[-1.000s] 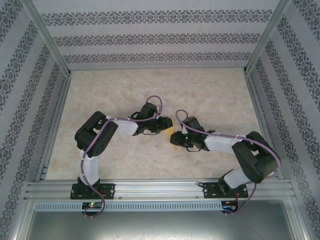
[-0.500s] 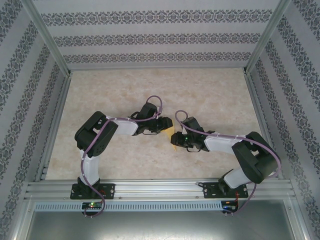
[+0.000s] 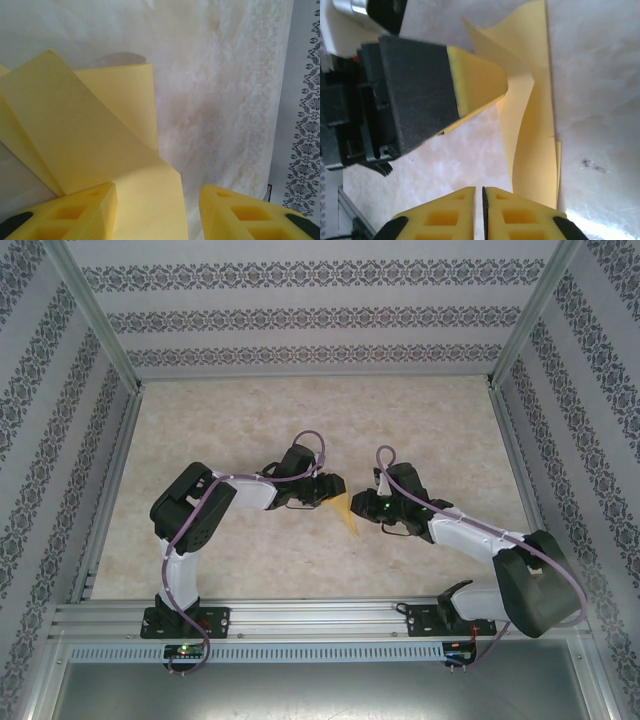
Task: Fold a paper plane with a square sheet of paper (pick it up from the middle)
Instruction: Fold the wing for the fifth time at the center of the table.
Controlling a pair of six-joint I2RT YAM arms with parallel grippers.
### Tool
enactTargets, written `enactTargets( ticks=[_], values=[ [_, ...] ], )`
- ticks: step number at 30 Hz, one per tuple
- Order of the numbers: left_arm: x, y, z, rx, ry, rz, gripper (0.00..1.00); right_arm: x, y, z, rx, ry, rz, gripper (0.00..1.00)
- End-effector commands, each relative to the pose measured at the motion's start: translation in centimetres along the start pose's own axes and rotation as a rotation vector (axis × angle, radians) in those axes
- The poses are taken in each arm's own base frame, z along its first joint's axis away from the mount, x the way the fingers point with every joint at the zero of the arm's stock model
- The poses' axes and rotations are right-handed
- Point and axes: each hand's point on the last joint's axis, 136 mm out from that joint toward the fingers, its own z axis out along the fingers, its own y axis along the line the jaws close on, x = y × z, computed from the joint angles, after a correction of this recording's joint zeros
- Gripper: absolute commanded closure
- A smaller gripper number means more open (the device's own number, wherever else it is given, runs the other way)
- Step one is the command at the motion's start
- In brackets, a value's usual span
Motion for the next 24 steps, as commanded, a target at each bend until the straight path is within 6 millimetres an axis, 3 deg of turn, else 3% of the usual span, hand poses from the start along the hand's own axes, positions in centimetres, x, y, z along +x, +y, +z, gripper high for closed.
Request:
enactTargets(
  ticks=[1,3,10,24],
  values=[
    [1.8,2.8,1.2,-0.073,0.066,-0.023,0.51,0.6,1.7,0.7,-0.074,0.04,-0.014,0.93],
    [1.8,2.8,1.2,-0.073,0.066,-0.022,0.51,1.1,1.9,1.4,-0.074,0.079,-0.018,0.98],
    [1.8,2.8,1.2,-0.072,0.064,-0.02,0.51,1.6,0.9,3.3,-0.029,0.091,-0.01,0.99],
    [1.9,3.0,1.3,-0.076,0.069,-0.022,0.51,2.4,-4.1,3.4,0.083,0.104,0.07,1.0]
  ],
)
